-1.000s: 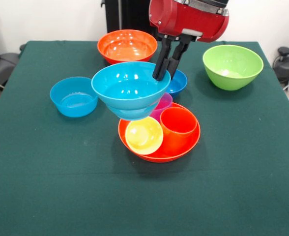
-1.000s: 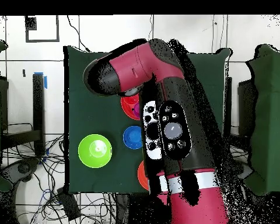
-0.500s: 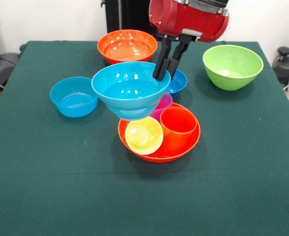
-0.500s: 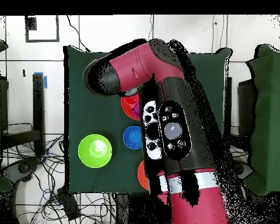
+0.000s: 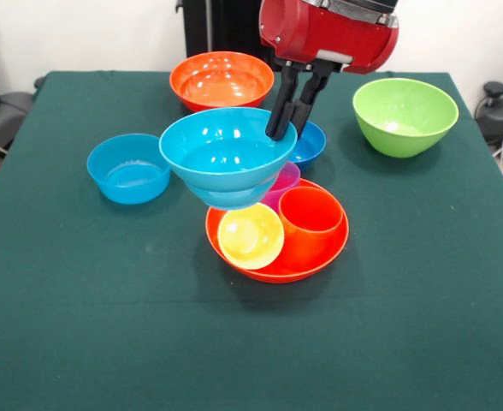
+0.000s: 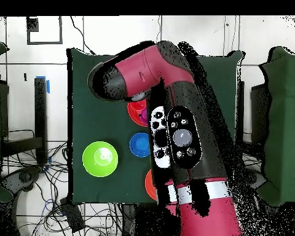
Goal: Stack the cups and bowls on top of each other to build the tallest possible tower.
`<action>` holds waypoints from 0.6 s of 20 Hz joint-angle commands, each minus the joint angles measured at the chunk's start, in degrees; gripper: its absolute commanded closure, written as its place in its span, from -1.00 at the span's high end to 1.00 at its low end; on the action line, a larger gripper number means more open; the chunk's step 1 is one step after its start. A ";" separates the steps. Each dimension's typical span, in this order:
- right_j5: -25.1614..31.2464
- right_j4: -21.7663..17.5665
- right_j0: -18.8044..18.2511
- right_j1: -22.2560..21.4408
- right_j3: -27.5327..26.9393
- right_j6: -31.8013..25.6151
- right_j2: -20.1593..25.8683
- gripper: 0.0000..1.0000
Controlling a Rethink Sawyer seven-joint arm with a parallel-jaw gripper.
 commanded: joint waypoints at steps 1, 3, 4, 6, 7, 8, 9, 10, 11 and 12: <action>-0.63 -0.90 0.18 0.01 4.75 -7.70 -0.02 -1.00; -0.92 -1.03 0.23 -0.09 4.92 -7.40 -0.16 -1.00; -1.03 -1.07 0.26 -0.20 5.04 -7.37 -0.23 -1.00; -0.93 -0.90 0.18 -0.29 5.22 -7.51 -0.21 -1.00; -0.93 -0.85 0.13 -0.32 5.27 -7.53 -0.20 -1.00; -0.97 -0.80 0.13 -0.35 5.37 -7.41 -0.22 -1.00; -1.11 -0.69 0.02 -0.44 5.61 -7.36 -0.21 -1.00; -1.26 -0.59 -0.10 -0.52 5.85 -7.31 -0.20 -1.00; -1.31 -0.53 -0.17 -0.54 5.93 -7.32 -0.19 -1.00; -1.27 -0.14 -0.34 -0.46 6.00 -7.19 -0.07 -1.00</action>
